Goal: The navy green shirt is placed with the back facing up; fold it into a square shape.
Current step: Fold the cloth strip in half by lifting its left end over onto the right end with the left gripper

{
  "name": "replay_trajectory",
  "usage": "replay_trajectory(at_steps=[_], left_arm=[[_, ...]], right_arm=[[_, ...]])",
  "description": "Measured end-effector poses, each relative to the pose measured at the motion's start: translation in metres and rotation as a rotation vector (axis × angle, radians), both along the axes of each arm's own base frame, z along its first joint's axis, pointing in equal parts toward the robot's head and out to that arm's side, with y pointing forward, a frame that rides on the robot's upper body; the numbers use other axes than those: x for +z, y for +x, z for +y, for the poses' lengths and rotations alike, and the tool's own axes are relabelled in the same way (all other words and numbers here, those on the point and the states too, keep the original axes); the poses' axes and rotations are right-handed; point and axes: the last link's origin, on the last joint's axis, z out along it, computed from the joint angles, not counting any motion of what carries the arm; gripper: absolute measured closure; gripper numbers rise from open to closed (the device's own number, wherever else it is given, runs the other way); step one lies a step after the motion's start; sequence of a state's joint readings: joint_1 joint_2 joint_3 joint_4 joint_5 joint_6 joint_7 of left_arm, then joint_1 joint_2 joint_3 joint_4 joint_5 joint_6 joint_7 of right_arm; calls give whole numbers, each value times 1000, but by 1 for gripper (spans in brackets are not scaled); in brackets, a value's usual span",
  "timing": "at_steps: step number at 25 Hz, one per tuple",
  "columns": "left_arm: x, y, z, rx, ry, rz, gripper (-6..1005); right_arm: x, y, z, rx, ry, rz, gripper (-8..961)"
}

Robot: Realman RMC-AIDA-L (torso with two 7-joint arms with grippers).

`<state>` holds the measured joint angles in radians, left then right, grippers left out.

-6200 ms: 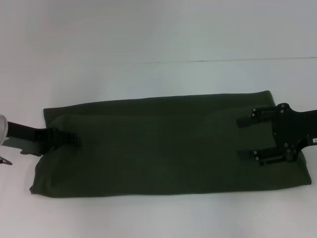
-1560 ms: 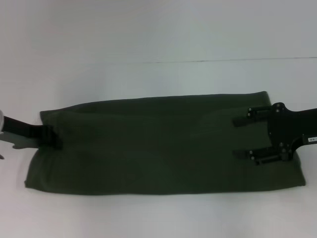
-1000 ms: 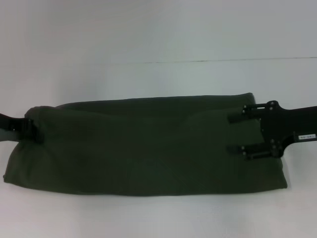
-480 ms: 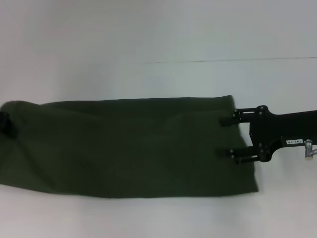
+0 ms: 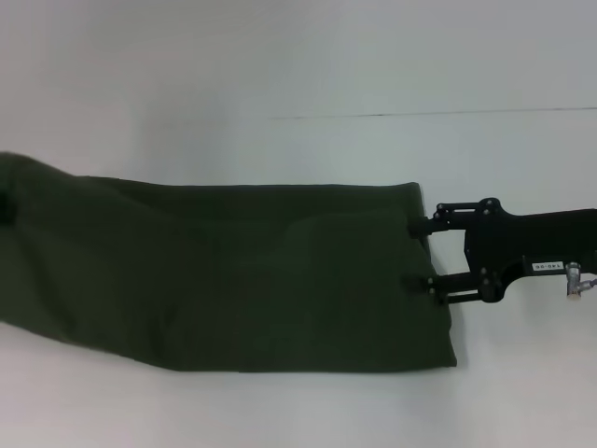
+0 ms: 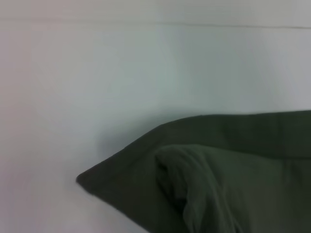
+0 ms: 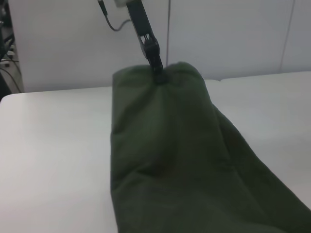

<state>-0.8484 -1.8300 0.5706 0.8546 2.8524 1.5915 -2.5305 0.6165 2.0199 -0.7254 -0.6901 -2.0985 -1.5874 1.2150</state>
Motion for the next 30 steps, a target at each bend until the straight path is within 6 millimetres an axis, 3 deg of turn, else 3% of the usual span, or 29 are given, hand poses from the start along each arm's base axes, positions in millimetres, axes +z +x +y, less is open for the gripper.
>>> replay_trajectory(at_steps=[7,10,14,19,30], left_arm=[[5,50,13,-64,-21,-13,920],[0,81,17,-100,-51,-9,921],[-7,105,18,-127,-77,10,921],[-22,152,11,-200,-106,51,920],[-67,206,0,-304,-172,77,921]], right_arm=[[1,5,2,-25,29,-2,158],[3,8,1,-35,43,4,159],[5,12,0,-52,63,9,159],[11,20,-1,-78,94,13,159],[18,37,-8,-126,142,14,158]])
